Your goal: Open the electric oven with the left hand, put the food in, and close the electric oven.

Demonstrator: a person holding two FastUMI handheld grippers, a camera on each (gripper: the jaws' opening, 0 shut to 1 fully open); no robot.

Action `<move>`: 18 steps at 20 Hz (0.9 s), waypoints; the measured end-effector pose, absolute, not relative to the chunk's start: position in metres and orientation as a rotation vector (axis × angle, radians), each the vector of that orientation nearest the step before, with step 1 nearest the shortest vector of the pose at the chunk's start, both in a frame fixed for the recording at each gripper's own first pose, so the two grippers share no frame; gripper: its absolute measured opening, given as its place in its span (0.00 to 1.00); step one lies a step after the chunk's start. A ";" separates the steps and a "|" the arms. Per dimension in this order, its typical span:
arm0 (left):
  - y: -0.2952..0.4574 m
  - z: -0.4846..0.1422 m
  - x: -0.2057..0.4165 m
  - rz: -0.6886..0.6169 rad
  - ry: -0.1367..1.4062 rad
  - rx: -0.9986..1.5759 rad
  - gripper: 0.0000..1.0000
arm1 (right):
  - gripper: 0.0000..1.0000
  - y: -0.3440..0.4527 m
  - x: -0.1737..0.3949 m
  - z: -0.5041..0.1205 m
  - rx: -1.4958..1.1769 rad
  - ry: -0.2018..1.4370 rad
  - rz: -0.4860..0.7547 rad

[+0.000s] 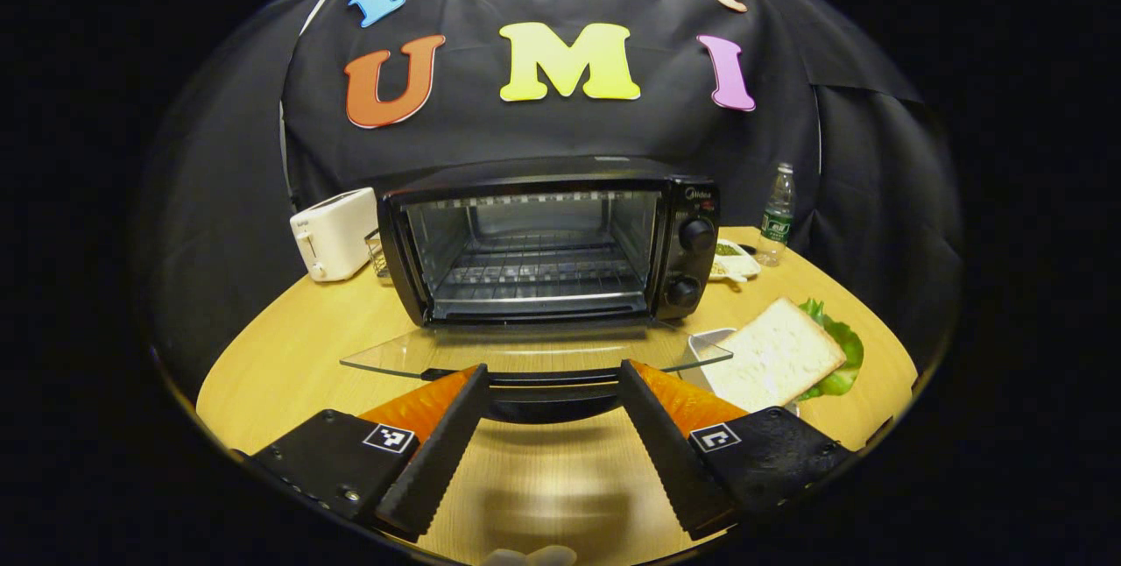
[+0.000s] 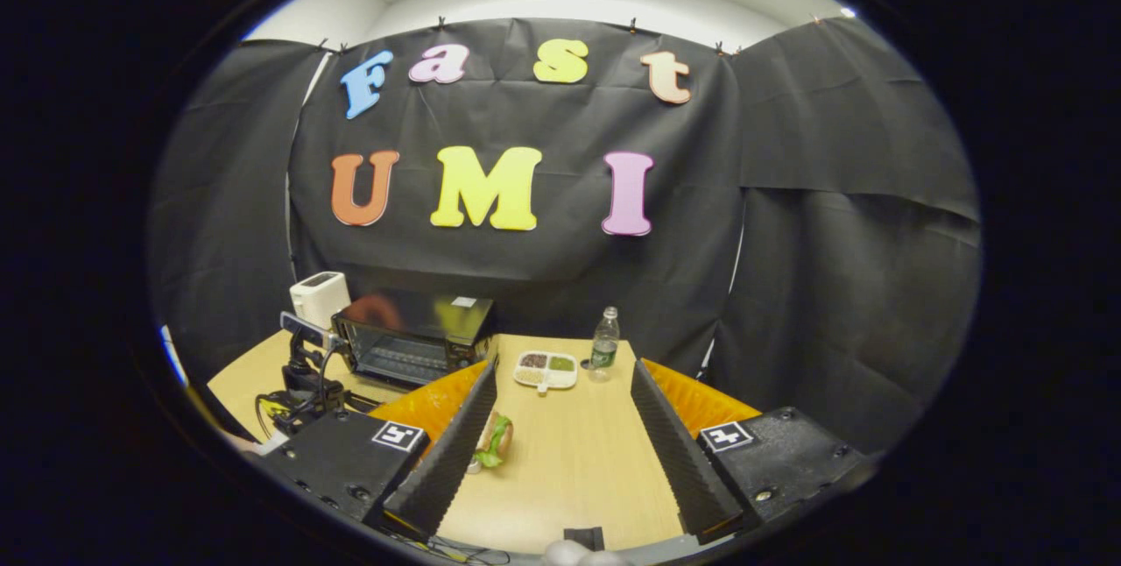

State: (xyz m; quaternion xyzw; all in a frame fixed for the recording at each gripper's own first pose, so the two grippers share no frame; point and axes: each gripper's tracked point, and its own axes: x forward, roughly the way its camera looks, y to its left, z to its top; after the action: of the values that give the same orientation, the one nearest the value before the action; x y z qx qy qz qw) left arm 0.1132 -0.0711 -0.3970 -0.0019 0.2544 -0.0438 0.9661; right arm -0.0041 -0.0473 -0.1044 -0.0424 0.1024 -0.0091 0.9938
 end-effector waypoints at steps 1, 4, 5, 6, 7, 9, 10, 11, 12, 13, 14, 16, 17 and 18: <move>-0.071 -0.407 0.109 -0.089 0.533 0.001 0.98 | 0.99 -0.047 -0.005 -0.106 -0.086 0.209 -0.018; -0.072 -0.430 0.099 -0.091 0.583 -0.001 0.97 | 0.99 -0.047 -0.005 -0.112 -0.092 0.220 -0.016; -0.073 -0.440 0.097 -0.092 0.605 -0.003 0.97 | 0.99 -0.048 -0.005 -0.113 -0.096 0.223 -0.016; -0.074 -0.452 0.095 -0.095 0.637 0.003 0.96 | 0.99 -0.049 -0.006 -0.115 -0.099 0.225 -0.016; -0.073 -0.460 0.093 -0.095 0.660 0.001 0.96 | 0.99 -0.049 -0.006 -0.117 -0.102 0.231 -0.017; -0.075 -0.459 0.095 -0.096 0.635 0.005 0.96 | 0.99 -0.049 -0.005 -0.121 -0.105 0.240 -0.019; -0.074 -0.459 0.094 -0.097 0.638 0.014 0.96 | 0.99 -0.050 -0.004 -0.124 -0.105 0.244 -0.017; -0.074 -0.457 0.093 -0.095 0.631 0.009 0.96 | 0.99 -0.050 -0.004 -0.126 -0.103 0.251 -0.017; -0.072 -0.453 0.093 -0.090 0.619 0.002 0.96 | 0.99 -0.050 -0.003 -0.129 -0.098 0.256 -0.014; -0.069 -0.446 0.095 -0.079 0.605 0.002 0.97 | 0.99 -0.050 -0.001 -0.129 -0.093 0.260 -0.013; -0.064 -0.436 0.096 -0.070 0.583 0.009 0.96 | 0.99 -0.050 0.002 -0.130 -0.088 0.257 -0.011; -0.057 -0.412 0.096 -0.064 0.533 0.016 0.96 | 0.99 -0.051 0.005 -0.137 -0.083 0.263 -0.009; -0.055 -0.398 0.095 -0.068 0.512 0.020 0.96 | 0.99 -0.051 0.007 -0.142 -0.076 0.271 -0.002; -0.050 -0.382 0.091 -0.064 0.484 0.030 0.96 | 0.99 -0.049 0.012 -0.146 -0.065 0.278 0.008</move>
State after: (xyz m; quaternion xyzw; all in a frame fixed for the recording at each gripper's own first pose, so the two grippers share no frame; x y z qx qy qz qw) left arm 0.0912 -0.0498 -0.3816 0.0150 0.2398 -0.0316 0.9702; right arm 0.0116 -0.0486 -0.1462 -0.0326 0.1384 0.0040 0.9898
